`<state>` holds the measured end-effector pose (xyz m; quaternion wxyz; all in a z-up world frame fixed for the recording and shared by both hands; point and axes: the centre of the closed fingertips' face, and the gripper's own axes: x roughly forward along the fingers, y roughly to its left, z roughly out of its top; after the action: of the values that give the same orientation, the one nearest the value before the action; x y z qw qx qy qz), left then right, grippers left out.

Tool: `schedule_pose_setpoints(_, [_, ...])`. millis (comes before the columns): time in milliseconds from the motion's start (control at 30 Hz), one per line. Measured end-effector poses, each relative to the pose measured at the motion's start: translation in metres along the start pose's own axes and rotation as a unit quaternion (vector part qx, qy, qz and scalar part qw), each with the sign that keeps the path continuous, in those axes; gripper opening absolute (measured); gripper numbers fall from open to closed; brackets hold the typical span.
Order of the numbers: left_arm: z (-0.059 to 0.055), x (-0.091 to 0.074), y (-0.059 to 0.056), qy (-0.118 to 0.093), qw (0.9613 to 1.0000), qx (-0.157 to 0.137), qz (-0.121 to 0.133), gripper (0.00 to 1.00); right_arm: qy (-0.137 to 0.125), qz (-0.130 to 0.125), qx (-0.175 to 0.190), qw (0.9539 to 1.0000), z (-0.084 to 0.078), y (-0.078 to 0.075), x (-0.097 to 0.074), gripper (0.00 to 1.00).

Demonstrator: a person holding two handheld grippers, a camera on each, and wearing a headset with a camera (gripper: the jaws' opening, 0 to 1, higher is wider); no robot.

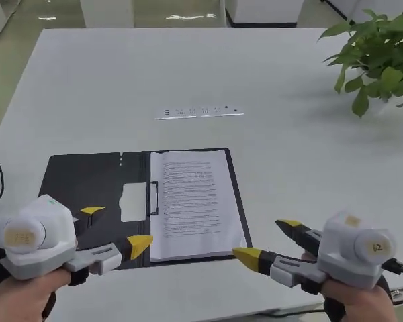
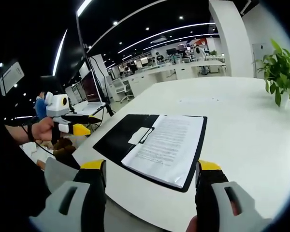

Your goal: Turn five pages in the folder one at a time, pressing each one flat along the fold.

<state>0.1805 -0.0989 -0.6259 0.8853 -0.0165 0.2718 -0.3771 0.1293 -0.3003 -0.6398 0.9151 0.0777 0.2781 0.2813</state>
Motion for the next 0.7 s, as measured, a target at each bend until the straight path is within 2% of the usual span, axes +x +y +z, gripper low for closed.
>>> schedule_pose_setpoints(500, [0.022, 0.035, -0.007, 0.003, 0.9995, 0.022, -0.021, 0.67, -0.007, -0.006, 0.008, 0.9999, 0.004, -0.007, -0.004, 0.74])
schedule_pose_setpoints(700, [0.027, 0.05, -0.015, 0.007, 0.9988, 0.034, -0.035, 0.67, -0.005, -0.006, 0.008, 0.9999, 0.002, -0.008, -0.005, 0.75])
